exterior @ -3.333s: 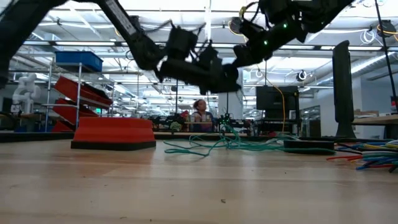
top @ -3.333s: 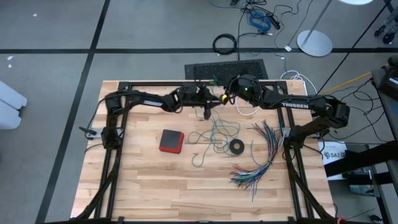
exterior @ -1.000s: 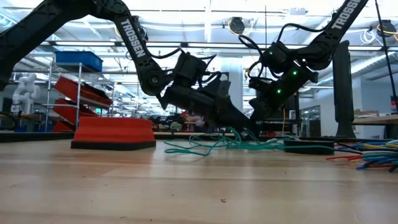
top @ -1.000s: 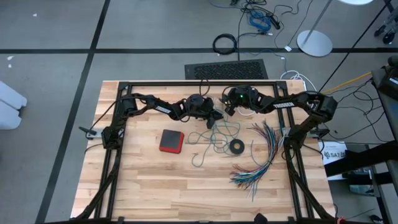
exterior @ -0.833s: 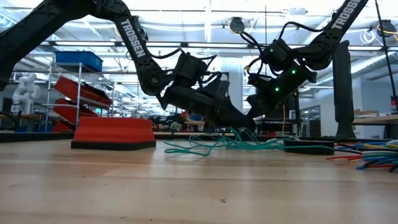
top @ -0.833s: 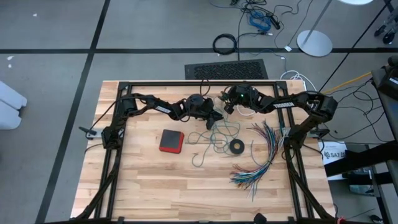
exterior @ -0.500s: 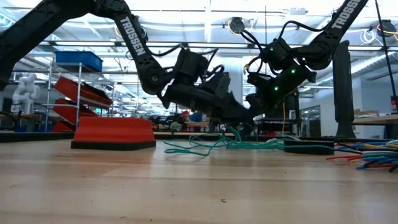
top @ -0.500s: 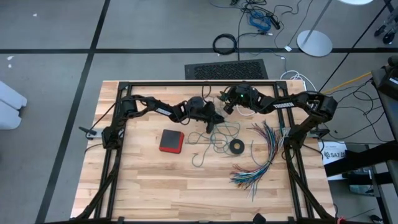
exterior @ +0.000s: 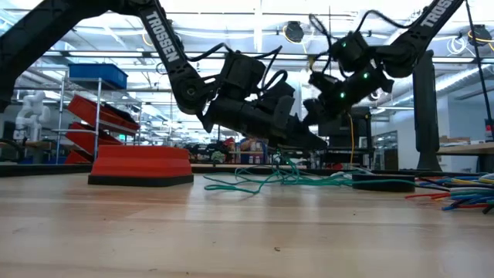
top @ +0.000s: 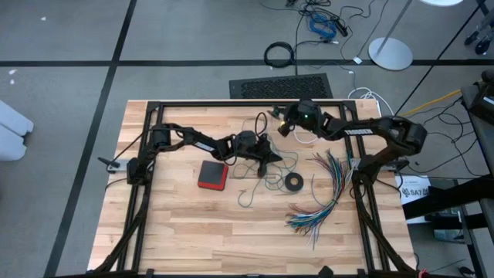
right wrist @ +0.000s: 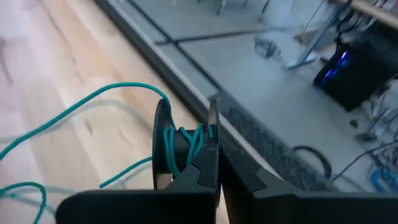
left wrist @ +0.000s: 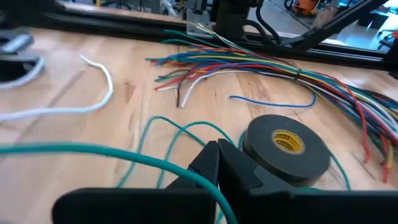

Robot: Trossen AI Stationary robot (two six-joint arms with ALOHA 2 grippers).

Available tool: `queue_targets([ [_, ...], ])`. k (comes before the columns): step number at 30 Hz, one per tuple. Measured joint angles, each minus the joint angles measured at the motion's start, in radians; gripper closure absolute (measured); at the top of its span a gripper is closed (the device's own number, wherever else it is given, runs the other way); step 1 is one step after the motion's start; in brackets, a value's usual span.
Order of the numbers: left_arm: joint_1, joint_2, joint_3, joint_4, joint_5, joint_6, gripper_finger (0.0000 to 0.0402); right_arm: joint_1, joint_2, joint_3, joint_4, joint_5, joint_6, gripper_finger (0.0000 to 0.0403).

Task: Coiling cords
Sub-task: Coil the green wire cable on the spool

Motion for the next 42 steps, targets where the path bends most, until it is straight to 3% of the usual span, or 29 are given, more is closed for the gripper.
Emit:
queue_targets([
  [10, -0.058, -0.001, 0.000, -0.003, 0.082, -0.064, 0.0381, 0.000, -0.168, 0.000, 0.017, 0.020, -0.053, 0.0403],
  [17, -0.045, -0.051, 0.000, 0.155, 0.291, -0.247, 0.0313, 0.025, -0.267, 0.000, 0.031, 0.019, -0.083, 0.0403],
  [21, -0.036, -0.095, -0.001, 0.094, 0.378, -0.302, 0.0271, 0.048, -0.336, 0.000, 0.065, 0.017, -0.111, 0.0403],
  [28, -0.046, -0.100, -0.005, -0.087, 0.383, -0.275, 0.0233, 0.058, -0.486, 0.000, 0.063, 0.020, -0.147, 0.0403],
  [32, -0.060, -0.100, -0.005, -0.050, 0.371, -0.248, 0.0231, 0.060, -0.552, 0.000, 0.052, 0.018, -0.159, 0.0403],
  [35, -0.060, -0.105, -0.004, -0.057, 0.291, -0.207, 0.0230, 0.060, -0.577, 0.000, 0.043, 0.018, -0.160, 0.0403],
  [42, -0.016, -0.247, -0.005, -0.439, 0.137, 0.031, 0.0230, 0.061, -0.596, 0.000, -0.018, 0.021, -0.193, 0.0403],
])
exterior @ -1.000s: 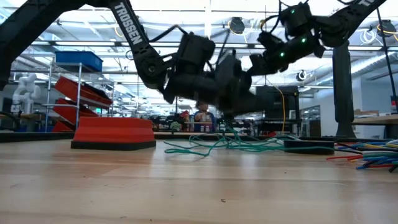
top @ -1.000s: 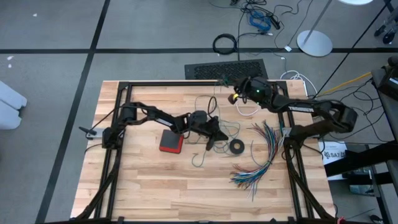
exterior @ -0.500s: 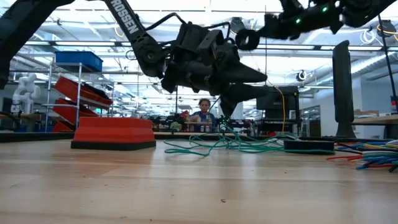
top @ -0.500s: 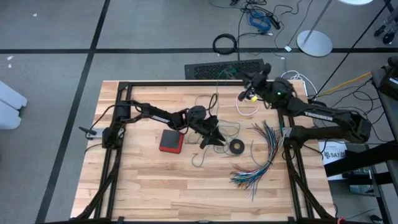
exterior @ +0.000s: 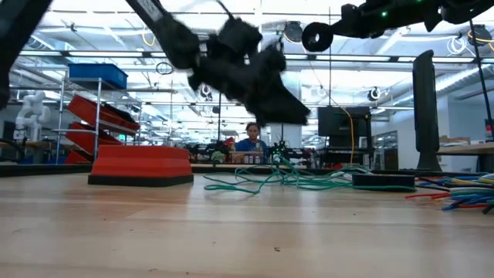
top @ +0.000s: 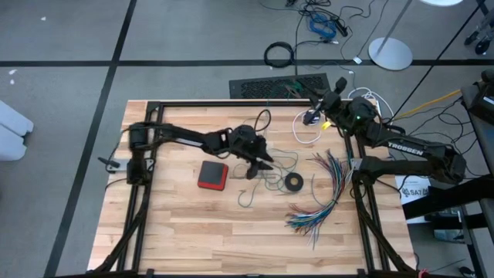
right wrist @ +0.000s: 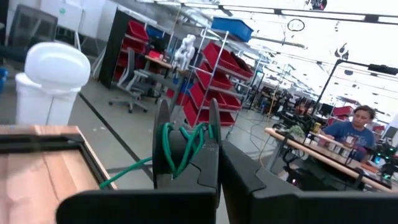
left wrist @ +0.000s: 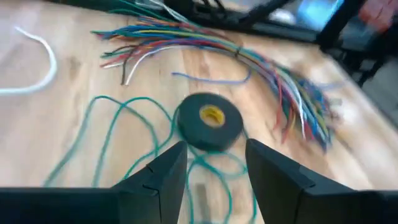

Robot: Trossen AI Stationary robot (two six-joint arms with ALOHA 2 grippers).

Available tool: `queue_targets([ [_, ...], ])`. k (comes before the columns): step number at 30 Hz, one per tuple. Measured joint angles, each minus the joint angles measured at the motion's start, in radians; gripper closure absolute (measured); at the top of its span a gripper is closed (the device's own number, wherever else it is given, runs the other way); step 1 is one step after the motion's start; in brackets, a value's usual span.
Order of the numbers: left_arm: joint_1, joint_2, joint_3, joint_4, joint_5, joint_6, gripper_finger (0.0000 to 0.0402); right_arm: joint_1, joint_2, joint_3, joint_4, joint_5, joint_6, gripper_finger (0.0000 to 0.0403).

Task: Coiling cords
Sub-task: Coil the green wire cable on the spool

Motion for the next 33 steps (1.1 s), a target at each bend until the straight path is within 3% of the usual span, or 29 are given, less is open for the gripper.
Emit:
queue_targets([
  [5, -0.040, -0.196, 0.000, -0.213, -0.212, 0.218, 0.0230, 0.000, 0.000, 0.000, -0.001, 0.005, -0.017, 0.0403],
  [9, -0.050, -0.326, 0.001, -0.391, -0.366, 0.284, 0.0230, 0.000, 0.000, 0.000, 0.000, 0.005, -0.019, 0.0403],
  [19, -0.089, -0.397, -0.006, -0.681, -0.420, 0.133, 0.0230, 0.000, 0.000, 0.000, -0.002, 0.005, -0.018, 0.0403],
  [27, -0.132, -0.395, -0.036, -0.653, -0.621, 0.147, 0.0230, 0.000, 0.000, 0.000, -0.011, -0.003, -0.002, 0.0403],
  [31, -0.134, -0.396, -0.038, -0.410, -0.625, 0.208, 0.0230, 0.000, 0.000, 0.000, -0.006, -0.010, 0.006, 0.0403],
  [33, -0.132, -0.392, -0.072, -0.209, -0.623, 0.249, 0.0230, 0.004, 0.000, 0.000, -0.002, -0.024, 0.008, 0.0403],
])
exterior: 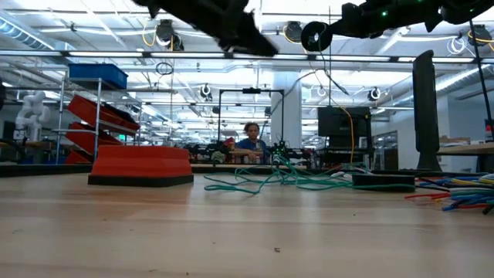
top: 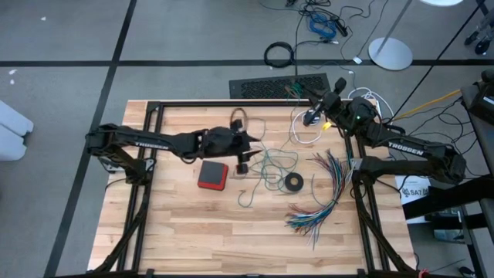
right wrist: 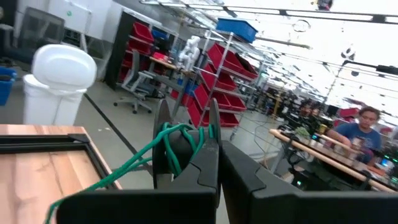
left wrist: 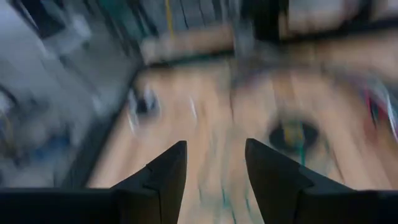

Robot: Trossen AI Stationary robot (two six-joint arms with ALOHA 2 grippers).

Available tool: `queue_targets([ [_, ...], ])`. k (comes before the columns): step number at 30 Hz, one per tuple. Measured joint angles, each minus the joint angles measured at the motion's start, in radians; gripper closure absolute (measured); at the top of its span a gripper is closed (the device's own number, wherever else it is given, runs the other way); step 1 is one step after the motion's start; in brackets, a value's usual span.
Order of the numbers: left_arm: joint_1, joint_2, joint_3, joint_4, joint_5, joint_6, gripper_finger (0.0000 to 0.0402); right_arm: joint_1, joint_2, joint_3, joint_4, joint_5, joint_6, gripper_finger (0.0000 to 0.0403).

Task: Coiling cords
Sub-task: Coil the green wire cable on the spool

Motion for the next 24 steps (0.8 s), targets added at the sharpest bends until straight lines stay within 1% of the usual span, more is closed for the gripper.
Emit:
queue_targets([
  [2, 0.016, 0.011, -0.059, 0.205, 0.006, 0.025, 0.0230, 0.008, 0.000, 0.000, 0.007, -0.011, 0.007, 0.0403],
  [4, 0.049, 0.040, -0.126, 0.410, 0.014, 0.024, 0.0230, 0.021, 0.000, 0.000, 0.017, -0.021, 0.011, 0.0403],
  [5, 0.071, 0.058, -0.159, 0.513, 0.035, 0.007, 0.0230, 0.027, 0.000, 0.000, 0.020, -0.033, 0.011, 0.0403],
  [6, 0.095, 0.079, -0.187, 0.616, 0.073, -0.023, 0.0230, 0.034, 0.000, 0.000, 0.023, -0.038, 0.011, 0.0403],
  [8, 0.146, 0.132, -0.214, 0.802, 0.188, -0.121, 0.0230, 0.046, 0.000, 0.000, 0.031, -0.039, 0.011, 0.0403],
  [9, 0.166, 0.162, -0.217, 0.881, 0.250, -0.178, 0.0230, 0.051, 0.000, 0.000, 0.039, -0.039, 0.010, 0.0403],
  [11, 0.193, 0.228, -0.207, 1.004, 0.330, -0.266, 0.0230, 0.061, 0.000, 0.000, 0.052, -0.039, 0.010, 0.0403],
  [13, 0.205, 0.290, -0.178, 1.080, 0.370, -0.311, 0.0230, 0.071, 0.000, 0.000, 0.067, -0.039, 0.010, 0.0403],
  [15, 0.206, 0.341, -0.136, 1.119, 0.394, -0.319, 0.0230, 0.083, 0.000, 0.000, 0.081, -0.045, 0.010, 0.0403],
  [20, 0.202, 0.437, -0.025, 1.135, 0.456, -0.321, 0.0230, 0.100, 0.000, 0.000, 0.096, -0.065, 0.010, 0.0403],
  [24, 0.202, 0.467, 0.045, 1.159, 0.508, -0.348, 0.0230, 0.102, 0.000, 0.000, 0.096, -0.064, 0.011, 0.0403],
])
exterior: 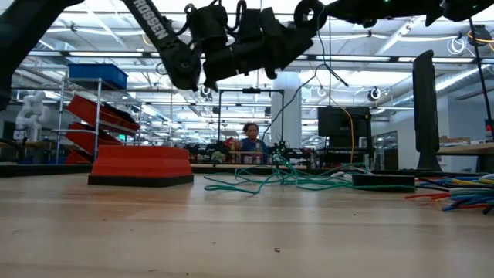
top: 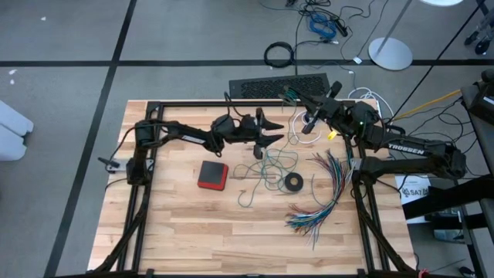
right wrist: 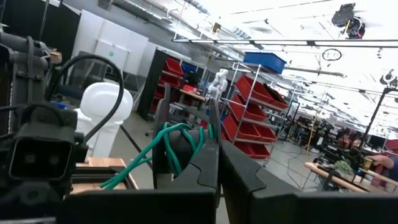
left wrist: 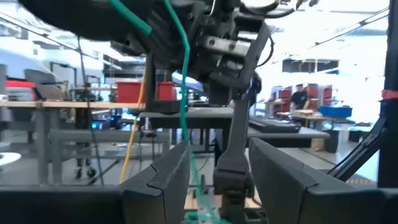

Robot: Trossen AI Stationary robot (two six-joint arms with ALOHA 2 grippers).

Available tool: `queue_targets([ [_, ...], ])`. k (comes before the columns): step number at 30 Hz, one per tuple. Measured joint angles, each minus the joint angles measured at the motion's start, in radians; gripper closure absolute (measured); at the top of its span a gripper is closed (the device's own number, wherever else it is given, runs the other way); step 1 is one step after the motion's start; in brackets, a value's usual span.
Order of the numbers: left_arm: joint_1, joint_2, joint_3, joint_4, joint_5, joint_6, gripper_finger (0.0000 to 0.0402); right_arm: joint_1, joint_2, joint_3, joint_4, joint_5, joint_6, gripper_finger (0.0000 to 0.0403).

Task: Coiling cords
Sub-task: Coil the green wire cable on the spool

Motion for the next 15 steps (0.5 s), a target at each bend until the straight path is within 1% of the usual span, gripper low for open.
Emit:
queue_targets([
  [4, 0.002, 0.023, 0.039, -0.018, 0.007, -0.004, 0.0230, 0.000, 0.000, 0.000, 0.000, 0.000, 0.000, 0.0403],
  [9, 0.004, 0.024, 0.062, -0.106, 0.012, 0.002, 0.0230, 0.000, 0.000, 0.000, 0.000, 0.000, 0.000, 0.0403],
  [15, 0.002, 0.045, 0.081, -0.095, 0.024, -0.007, 0.0230, 0.000, 0.000, 0.000, 0.013, 0.000, 0.002, 0.0403],
])
